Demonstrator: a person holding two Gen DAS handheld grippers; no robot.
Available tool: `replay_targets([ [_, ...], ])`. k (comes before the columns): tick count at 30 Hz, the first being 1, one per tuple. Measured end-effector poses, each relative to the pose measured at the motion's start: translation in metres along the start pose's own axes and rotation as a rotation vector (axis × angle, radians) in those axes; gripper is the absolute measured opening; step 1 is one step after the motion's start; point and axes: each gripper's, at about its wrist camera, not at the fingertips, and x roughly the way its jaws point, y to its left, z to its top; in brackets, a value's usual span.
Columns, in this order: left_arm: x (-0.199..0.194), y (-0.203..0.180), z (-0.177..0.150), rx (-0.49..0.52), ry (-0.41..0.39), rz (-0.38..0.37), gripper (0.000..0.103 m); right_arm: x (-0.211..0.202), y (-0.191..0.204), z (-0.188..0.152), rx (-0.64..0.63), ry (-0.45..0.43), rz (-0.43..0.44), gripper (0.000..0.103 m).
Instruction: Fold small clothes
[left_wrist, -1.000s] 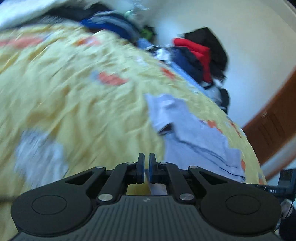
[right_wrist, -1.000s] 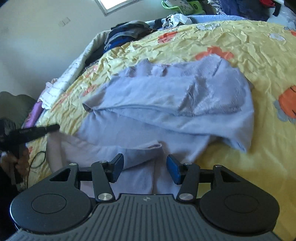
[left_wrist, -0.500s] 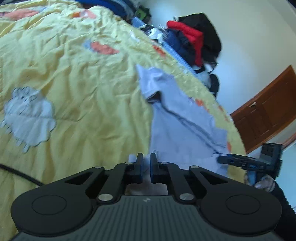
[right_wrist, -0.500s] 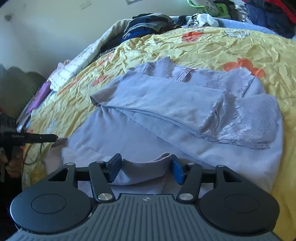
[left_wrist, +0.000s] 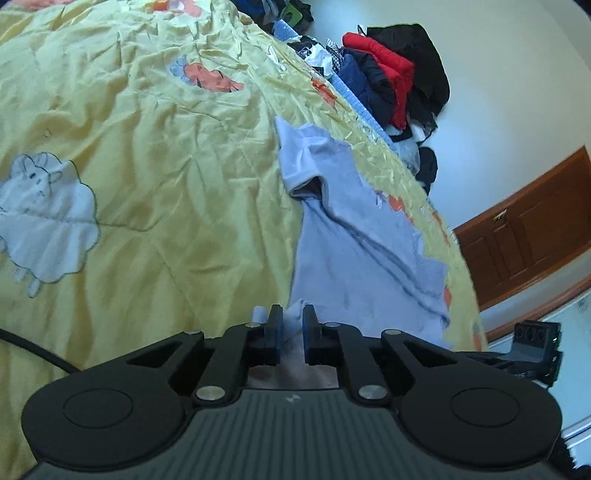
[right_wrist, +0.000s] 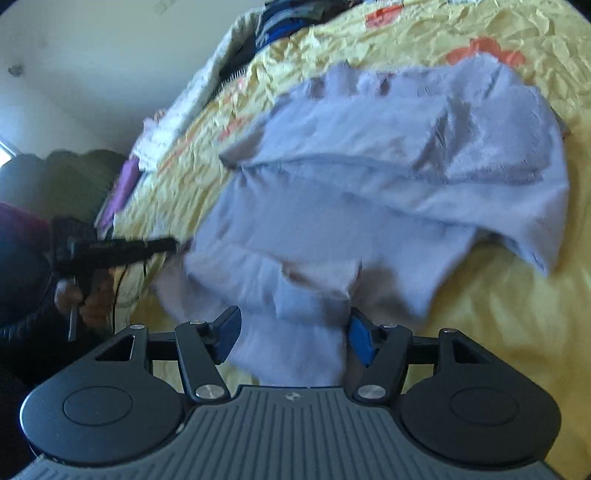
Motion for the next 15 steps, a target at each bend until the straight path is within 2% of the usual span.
replay_targets([
  [4,0.005,-0.005,-0.001,0.056,-0.01,0.028,0.01,-0.01,0.0,-0.006,-0.005,-0.084,-0.058,0.063],
  [7,0.01,-0.01,0.003,0.059,-0.008,0.015,0.01,-0.022,0.004,-0.006,-0.058,-0.225,-0.124,0.064],
  [8,0.011,-0.011,0.004,0.06,-0.003,0.005,0.01,-0.024,0.007,-0.007,-0.095,-0.246,-0.145,0.064],
  [13,0.015,-0.012,0.005,0.052,0.012,-0.016,0.01,-0.015,0.022,-0.017,-0.32,-0.236,-0.174,0.061],
  [15,0.015,-0.01,0.005,0.041,0.012,-0.013,0.01,-0.011,0.023,-0.017,-0.358,-0.224,-0.15,0.048],
])
